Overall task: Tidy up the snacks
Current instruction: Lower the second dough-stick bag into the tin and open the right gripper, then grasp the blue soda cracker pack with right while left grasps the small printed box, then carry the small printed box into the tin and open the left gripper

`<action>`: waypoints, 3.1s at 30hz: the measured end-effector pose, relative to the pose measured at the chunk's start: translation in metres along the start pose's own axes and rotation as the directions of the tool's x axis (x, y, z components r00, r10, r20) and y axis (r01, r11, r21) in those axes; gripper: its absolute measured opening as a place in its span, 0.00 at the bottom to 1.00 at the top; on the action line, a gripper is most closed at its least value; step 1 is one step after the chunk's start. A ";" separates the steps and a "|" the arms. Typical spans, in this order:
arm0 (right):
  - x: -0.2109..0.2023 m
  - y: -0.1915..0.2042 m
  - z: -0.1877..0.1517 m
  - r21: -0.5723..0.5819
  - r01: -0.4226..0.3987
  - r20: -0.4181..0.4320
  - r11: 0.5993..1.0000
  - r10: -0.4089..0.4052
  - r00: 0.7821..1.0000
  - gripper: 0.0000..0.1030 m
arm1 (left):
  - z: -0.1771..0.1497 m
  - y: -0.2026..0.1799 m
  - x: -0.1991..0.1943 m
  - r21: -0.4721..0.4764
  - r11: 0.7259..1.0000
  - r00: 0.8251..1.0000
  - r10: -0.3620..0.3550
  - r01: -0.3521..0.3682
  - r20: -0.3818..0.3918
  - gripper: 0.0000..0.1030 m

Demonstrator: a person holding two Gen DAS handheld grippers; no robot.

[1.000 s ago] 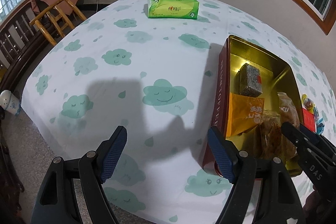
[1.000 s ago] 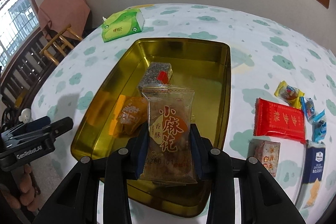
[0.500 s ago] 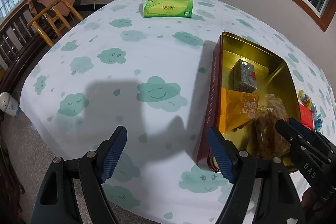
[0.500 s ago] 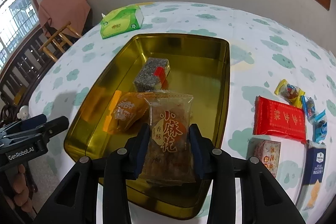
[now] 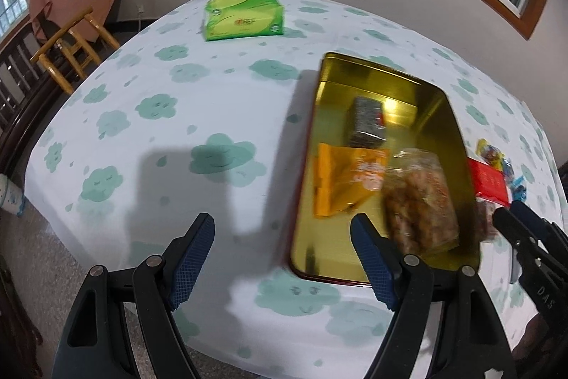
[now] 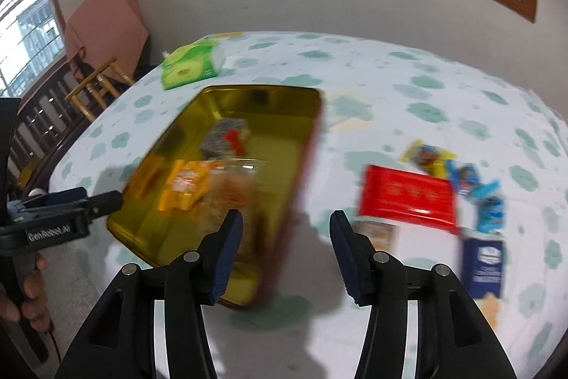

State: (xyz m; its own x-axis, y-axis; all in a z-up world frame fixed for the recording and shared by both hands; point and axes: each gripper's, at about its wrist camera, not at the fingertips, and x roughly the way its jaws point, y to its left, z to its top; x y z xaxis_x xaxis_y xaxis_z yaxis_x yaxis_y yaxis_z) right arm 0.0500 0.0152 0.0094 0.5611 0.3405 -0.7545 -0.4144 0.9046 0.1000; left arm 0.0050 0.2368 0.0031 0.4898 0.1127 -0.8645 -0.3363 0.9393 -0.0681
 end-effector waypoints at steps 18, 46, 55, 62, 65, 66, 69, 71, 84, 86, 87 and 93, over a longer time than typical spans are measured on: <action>-0.012 -0.145 -0.064 0.120 0.276 -0.102 0.954 -0.265 0.959 0.63 | -0.010 -0.101 -0.004 0.195 0.977 0.997 -0.082 0.084 -0.016 0.74; -0.012 -0.181 -0.084 0.174 0.257 -0.074 0.950 -0.248 0.966 0.49 | -0.035 -0.231 0.014 0.398 0.900 0.984 -0.159 0.178 -0.080 0.74; -0.022 -0.219 -0.091 0.223 0.323 -0.056 0.920 -0.319 0.946 0.49 | -0.029 -0.248 0.040 0.366 0.912 0.982 -0.147 0.182 -0.122 0.66; -0.021 -0.216 -0.093 0.222 0.329 -0.042 0.918 -0.329 0.944 0.50 | -0.022 -0.247 0.060 0.322 0.929 0.977 -0.135 0.182 -0.163 0.50; -0.021 -0.216 -0.093 0.221 0.330 -0.042 0.918 -0.329 0.943 0.50 | -0.021 -0.250 0.062 0.339 0.927 0.982 -0.116 0.160 -0.146 0.49; -0.021 -0.217 -0.093 0.222 0.329 -0.042 0.918 -0.328 0.944 0.51 | -0.021 -0.251 0.063 0.343 0.927 0.984 -0.112 0.155 -0.142 0.49; -0.021 -0.217 -0.093 0.223 0.325 -0.041 0.919 -0.324 0.945 0.51 | -0.021 -0.253 0.065 0.349 0.923 0.981 -0.115 0.163 -0.154 0.41; -0.021 -0.216 -0.093 0.224 0.324 -0.041 0.919 -0.324 0.945 0.51 | -0.023 -0.254 0.066 0.342 0.921 0.976 -0.131 0.184 -0.172 0.38; -0.021 -0.216 -0.093 0.224 0.324 -0.042 0.919 -0.323 0.945 0.52 | -0.026 -0.255 0.070 0.355 0.920 0.981 -0.115 0.165 -0.158 0.25; -0.021 -0.216 -0.093 0.223 0.325 -0.042 0.919 -0.324 0.945 0.52 | -0.027 -0.255 0.069 0.364 0.917 0.981 -0.113 0.163 -0.155 0.25; -0.021 -0.216 -0.093 0.224 0.324 -0.042 0.919 -0.324 0.945 0.52 | -0.028 -0.255 0.068 0.367 0.915 0.981 -0.115 0.166 -0.156 0.25; -0.021 -0.216 -0.093 0.224 0.324 -0.042 0.919 -0.323 0.945 0.52 | -0.031 -0.255 0.057 0.385 0.904 0.978 -0.133 0.186 -0.160 0.25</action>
State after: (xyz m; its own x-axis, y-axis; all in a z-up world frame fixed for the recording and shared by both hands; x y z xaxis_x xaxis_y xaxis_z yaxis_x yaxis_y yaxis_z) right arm 0.0617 -0.2112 -0.0566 0.6347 0.0187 -0.7726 -0.0384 0.9992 -0.0074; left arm 0.0934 -0.0065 -0.0443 0.3955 -0.0665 -0.9160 0.0970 0.9948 -0.0303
